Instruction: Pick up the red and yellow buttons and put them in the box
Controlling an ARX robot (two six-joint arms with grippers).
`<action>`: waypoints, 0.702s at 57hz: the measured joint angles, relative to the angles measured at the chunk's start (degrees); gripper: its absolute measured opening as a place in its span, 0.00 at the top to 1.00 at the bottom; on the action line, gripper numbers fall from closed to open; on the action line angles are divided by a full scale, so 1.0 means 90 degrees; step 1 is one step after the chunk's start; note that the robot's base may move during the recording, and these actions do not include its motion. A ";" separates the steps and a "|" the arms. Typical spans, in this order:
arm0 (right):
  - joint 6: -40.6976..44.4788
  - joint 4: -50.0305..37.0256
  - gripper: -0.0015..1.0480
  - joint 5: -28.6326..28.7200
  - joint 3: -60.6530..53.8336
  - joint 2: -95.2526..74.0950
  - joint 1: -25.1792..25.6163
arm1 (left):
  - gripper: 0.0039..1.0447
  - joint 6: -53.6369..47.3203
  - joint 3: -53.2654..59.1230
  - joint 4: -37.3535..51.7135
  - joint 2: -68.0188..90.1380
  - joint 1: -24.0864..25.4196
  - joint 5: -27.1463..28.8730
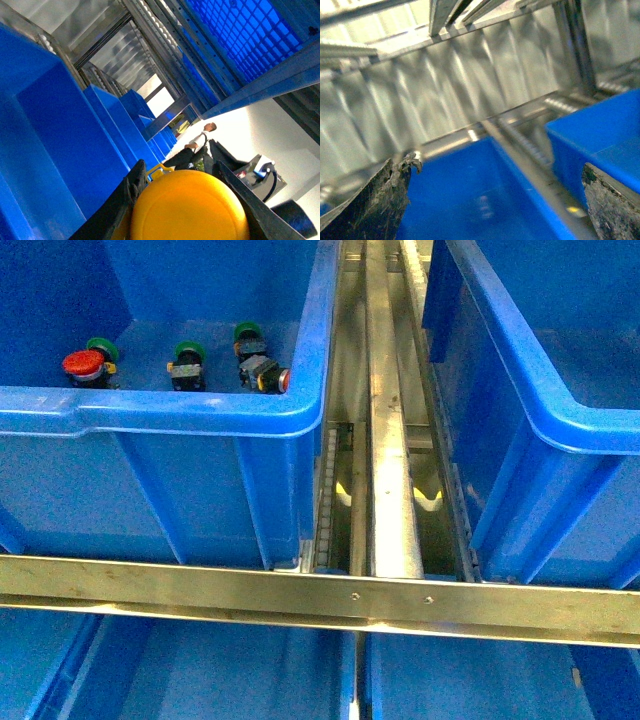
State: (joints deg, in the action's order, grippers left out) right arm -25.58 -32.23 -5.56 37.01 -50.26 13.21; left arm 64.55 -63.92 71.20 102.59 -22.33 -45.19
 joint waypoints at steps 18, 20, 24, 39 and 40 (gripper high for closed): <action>-0.5263 -0.0719 0.06 -0.0515 -0.0002 -0.1013 -0.1749 | 0.69 -0.0034 -0.0002 0.0136 0.0029 -0.0131 0.0221; -0.5481 -0.0792 0.06 -0.0597 -0.0015 -0.1083 -0.1872 | 0.69 -0.0017 -0.0002 0.0165 0.0036 -0.0141 0.0245; -0.5991 -0.0918 0.06 -0.0950 -0.0015 -0.1277 -0.2229 | 0.69 -0.0017 -0.0002 0.0177 0.0097 -0.0214 0.0313; -0.6360 -0.1457 0.06 -0.1175 0.0180 -0.1778 -0.3084 | 0.69 0.0015 -0.0078 0.0172 0.0369 -0.0396 0.0379; -0.6363 -0.1477 0.06 -0.1200 0.0187 -0.1821 -0.3138 | 0.69 0.0019 -0.0087 0.0175 0.0379 -0.0398 0.0379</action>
State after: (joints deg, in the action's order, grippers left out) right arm -82.85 -45.52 -16.36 38.70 -66.65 -15.03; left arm 64.73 -64.71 72.77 106.00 -25.91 -41.78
